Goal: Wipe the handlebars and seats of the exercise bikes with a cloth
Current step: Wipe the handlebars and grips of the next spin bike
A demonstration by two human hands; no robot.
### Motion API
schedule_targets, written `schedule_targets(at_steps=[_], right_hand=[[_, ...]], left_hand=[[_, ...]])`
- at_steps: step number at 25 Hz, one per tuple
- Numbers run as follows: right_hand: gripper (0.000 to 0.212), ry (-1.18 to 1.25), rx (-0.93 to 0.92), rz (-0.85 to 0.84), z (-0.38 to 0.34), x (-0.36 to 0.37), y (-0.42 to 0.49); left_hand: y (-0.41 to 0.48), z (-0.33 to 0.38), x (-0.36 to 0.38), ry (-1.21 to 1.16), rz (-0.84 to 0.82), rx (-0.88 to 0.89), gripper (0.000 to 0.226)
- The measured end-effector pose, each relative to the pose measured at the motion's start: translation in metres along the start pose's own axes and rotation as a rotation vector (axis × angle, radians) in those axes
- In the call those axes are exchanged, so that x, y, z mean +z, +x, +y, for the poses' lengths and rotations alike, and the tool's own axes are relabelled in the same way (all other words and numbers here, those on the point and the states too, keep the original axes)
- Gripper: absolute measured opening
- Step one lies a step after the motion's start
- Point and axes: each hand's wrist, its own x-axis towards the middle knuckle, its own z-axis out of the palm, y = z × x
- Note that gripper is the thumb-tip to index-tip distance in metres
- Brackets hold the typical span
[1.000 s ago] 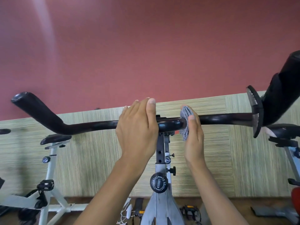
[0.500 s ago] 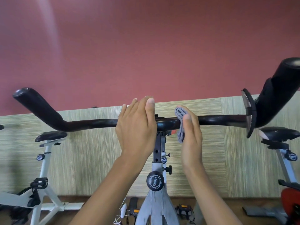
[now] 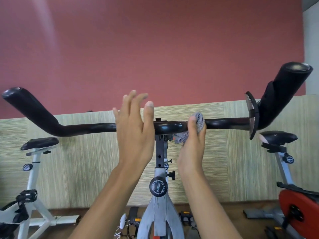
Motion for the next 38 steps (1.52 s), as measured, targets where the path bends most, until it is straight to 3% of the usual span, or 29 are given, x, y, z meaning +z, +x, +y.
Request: schedule_targets(at_steps=[3, 4, 6, 9, 11, 13, 15, 18, 21, 23, 26, 28, 30, 32, 35, 38], right_hand=[[0.05, 0.375, 0.191, 0.142, -0.01, -0.007, -0.004], [0.047, 0.435, 0.278, 0.132, -0.016, -0.013, -0.007], [0.047, 0.393, 0.389, 0.037, -0.025, -0.03, -0.019], [0.062, 0.256, 0.396, -0.11, -0.036, -0.051, -0.039], [0.08, 0.14, 0.318, -0.18, -0.035, -0.059, -0.048], [0.086, -0.074, 0.23, -0.235, -0.027, -0.064, -0.052], [0.073, -0.219, 0.143, -0.265, -0.024, -0.07, -0.053], [0.039, -0.277, 0.08, -0.138, -0.037, -0.083, -0.047], [0.029, -0.368, 0.175, -0.134, -0.048, -0.094, -0.042], [0.02, -0.401, 0.194, -0.117, -0.049, -0.096, -0.04], [0.003, -0.371, 0.092, -0.013, -0.054, -0.093, -0.038], [0.005, -0.426, -0.001, 0.012, -0.059, -0.091, -0.034], [0.008, -0.526, -0.043, 0.006, -0.063, -0.09, -0.03], [0.009, -0.59, -0.04, -0.024, -0.067, -0.086, -0.028], [0.01, -0.682, -0.055, -0.144, -0.076, -0.08, -0.034], [0.018, -1.04, -0.335, -0.107, -0.094, -0.078, -0.051]], left_hand=[[-0.032, 0.013, -0.01, -0.081, 0.164, 0.167, 0.025], [-0.045, 0.018, -0.009, -0.098, 0.118, 0.255, 0.024], [-0.067, 0.023, 0.0, -0.104, -0.168, 0.316, 0.03], [-0.084, 0.024, 0.02, -0.145, -0.581, 0.069, 0.05], [-0.088, 0.025, 0.03, -0.351, -0.676, -0.162, 0.047], [-0.092, 0.027, 0.037, -0.639, -0.624, -0.386, 0.025], [-0.091, 0.025, 0.045, -0.777, -0.496, -0.518, 0.017], [-0.089, 0.016, 0.058, -1.092, -0.376, -0.743, 0.022], [-0.086, 0.01, 0.069, -1.439, -0.365, -0.921, 0.042], [-0.093, 0.008, 0.078, -1.33, -0.367, -0.839, 0.043], [-0.108, 0.015, 0.086, -0.564, -0.209, -0.386, 0.039], [-0.119, 0.022, 0.087, -0.264, -0.159, 0.007, 0.065], [-0.124, 0.023, 0.098, -0.069, -0.28, 0.216, 0.1], [-0.121, 0.019, 0.111, 0.007, -0.282, 0.225, 0.112], [-0.113, 0.021, 0.12, -0.17, -0.166, 0.151, 0.096], [-0.107, 0.019, 0.132, -0.283, -0.019, 0.208, 0.082]])
